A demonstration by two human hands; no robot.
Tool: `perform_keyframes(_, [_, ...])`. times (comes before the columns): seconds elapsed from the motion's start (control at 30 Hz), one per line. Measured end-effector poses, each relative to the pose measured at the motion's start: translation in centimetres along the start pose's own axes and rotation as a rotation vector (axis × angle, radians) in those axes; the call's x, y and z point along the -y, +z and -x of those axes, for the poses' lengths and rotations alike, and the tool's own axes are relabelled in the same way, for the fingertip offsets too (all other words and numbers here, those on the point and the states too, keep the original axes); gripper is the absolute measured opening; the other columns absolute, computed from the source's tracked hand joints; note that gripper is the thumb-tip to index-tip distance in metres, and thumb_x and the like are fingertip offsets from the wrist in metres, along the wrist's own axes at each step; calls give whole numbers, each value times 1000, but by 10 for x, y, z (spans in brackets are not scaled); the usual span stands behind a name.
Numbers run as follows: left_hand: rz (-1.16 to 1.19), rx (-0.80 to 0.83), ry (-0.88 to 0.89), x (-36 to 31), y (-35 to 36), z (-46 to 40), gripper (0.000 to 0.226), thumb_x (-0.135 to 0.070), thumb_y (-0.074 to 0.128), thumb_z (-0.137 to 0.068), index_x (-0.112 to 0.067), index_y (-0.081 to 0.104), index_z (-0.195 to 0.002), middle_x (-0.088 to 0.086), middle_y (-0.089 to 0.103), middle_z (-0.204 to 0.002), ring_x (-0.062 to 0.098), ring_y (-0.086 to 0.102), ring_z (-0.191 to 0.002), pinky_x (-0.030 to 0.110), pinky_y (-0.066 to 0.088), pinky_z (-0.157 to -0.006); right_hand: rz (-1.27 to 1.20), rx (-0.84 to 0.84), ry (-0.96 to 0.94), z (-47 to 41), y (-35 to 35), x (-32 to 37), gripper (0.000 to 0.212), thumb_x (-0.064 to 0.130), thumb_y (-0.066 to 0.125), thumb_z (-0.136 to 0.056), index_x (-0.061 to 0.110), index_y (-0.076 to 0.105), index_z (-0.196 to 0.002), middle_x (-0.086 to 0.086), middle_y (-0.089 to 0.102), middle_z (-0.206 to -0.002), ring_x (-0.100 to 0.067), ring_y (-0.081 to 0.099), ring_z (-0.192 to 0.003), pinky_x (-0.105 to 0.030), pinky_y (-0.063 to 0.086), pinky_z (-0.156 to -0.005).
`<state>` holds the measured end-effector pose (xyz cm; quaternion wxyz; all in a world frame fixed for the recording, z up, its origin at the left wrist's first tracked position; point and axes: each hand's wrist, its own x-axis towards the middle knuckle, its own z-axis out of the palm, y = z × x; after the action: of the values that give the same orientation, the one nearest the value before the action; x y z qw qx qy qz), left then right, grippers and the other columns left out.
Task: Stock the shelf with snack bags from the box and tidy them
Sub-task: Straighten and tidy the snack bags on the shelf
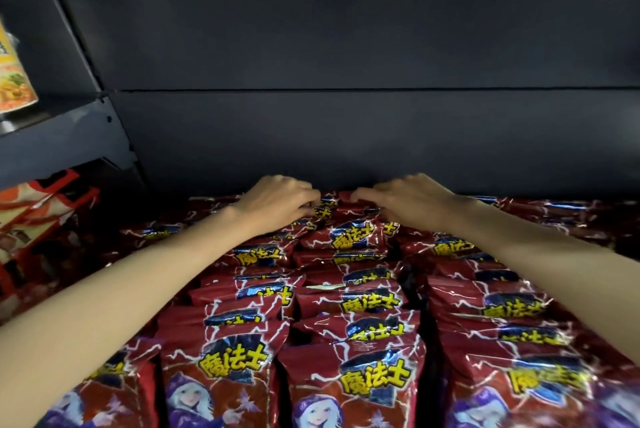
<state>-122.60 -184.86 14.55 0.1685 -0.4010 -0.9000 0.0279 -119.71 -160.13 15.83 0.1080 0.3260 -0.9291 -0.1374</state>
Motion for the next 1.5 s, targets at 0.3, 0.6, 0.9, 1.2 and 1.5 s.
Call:
perform_keyframes(0.3, [74,-139,-4,1,11,6,19,-25,61,-89,-12,64,-103,1,63,-97,20,65,-75,38,56,-63,60,-93,-28,-3,7,-3,57,11,42,-96,38,28,-144,-1,57,-98,-21,60,-91,-29,38,-63])
perform_keyframes(0.6, [256,-188,29,-30,-27,-32,13,-27,62,-89,-22,67,-100,-11,64,-92,0,55,-73,21,49,-68,-393,-199,310,65,-23,-68,31,20,62,-90,29,58,-119,17,64,-91,-6,64,-81,-34,53,-82])
perform_keyframes(0.9, [192,101,100,-76,-4,-88,30,-31,61,-89,-21,63,-117,-6,65,-113,2,56,-87,14,36,-76,-83,62,204,83,13,-71,27,35,53,-94,28,58,-120,8,62,-116,-14,59,-106,-28,43,-78])
perform_keyframes(1.2, [115,-6,211,-72,10,-89,24,-29,60,-90,-19,67,-110,-2,58,-120,13,55,-108,25,47,-87,13,-16,164,92,16,-78,22,22,47,-97,24,55,-118,3,61,-110,-20,59,-102,-32,46,-70])
perform_keyframes(1.5, [35,-114,253,-70,24,-87,19,-30,59,-90,-22,66,-105,-3,64,-102,17,65,-91,35,56,-62,-373,-136,288,94,30,-72,9,12,57,-91,12,66,-95,0,55,-108,-19,59,-88,-25,44,-81])
